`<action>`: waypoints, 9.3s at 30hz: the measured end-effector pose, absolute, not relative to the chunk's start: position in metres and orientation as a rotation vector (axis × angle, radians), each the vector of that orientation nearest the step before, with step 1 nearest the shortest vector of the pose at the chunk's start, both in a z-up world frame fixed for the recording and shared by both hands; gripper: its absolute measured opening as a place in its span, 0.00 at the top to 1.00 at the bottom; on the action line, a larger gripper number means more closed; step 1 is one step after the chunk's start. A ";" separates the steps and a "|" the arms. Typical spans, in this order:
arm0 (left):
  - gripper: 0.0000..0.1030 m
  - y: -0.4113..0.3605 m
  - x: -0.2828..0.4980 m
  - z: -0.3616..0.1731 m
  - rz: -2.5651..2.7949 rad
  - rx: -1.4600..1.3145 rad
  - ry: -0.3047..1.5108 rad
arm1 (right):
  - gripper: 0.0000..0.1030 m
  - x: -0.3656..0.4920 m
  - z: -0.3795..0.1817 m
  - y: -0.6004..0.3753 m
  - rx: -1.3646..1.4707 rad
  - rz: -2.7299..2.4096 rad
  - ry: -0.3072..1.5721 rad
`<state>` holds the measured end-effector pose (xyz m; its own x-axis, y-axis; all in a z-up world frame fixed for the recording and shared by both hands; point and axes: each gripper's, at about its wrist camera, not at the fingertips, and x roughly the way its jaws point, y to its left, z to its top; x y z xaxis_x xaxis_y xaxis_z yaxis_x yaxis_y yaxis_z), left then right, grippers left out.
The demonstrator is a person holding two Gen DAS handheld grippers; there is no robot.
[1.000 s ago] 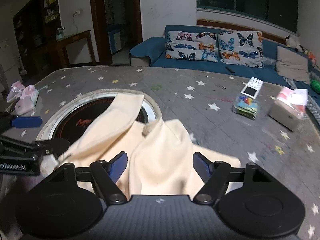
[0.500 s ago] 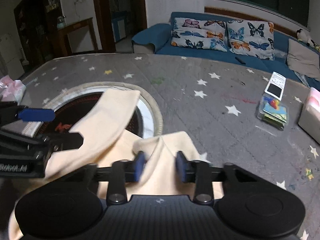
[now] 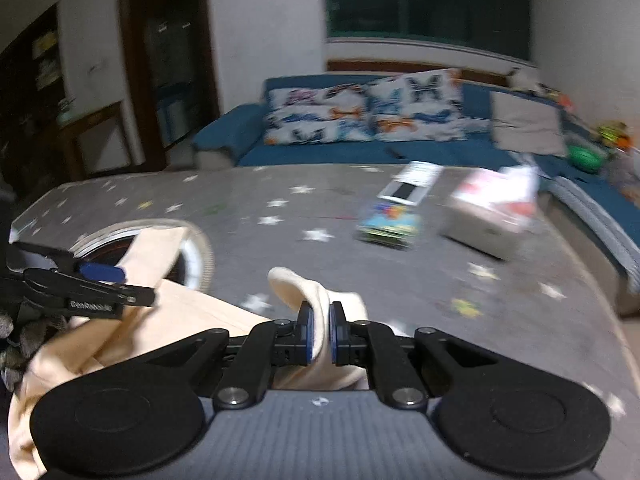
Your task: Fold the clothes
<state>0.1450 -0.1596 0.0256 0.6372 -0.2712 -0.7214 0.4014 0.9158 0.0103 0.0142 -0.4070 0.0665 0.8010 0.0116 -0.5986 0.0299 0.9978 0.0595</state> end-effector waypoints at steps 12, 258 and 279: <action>0.93 -0.152 0.136 0.026 -0.357 0.191 0.757 | 0.93 -0.074 0.035 -0.474 0.238 -0.252 0.727; 0.85 -0.109 -0.003 0.041 -0.485 0.210 0.618 | 0.63 -0.108 0.046 -0.472 -0.054 -0.140 0.890; 0.70 -0.106 -0.072 0.024 -0.487 0.185 0.656 | 0.95 -0.097 0.023 -0.497 -0.131 -0.201 0.845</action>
<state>-0.0715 -0.1059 0.0236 0.6854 -0.3751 -0.6242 0.4896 0.8718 0.0137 -0.0970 -0.4968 0.0235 0.6465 -0.2279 -0.7281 0.1244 0.9731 -0.1941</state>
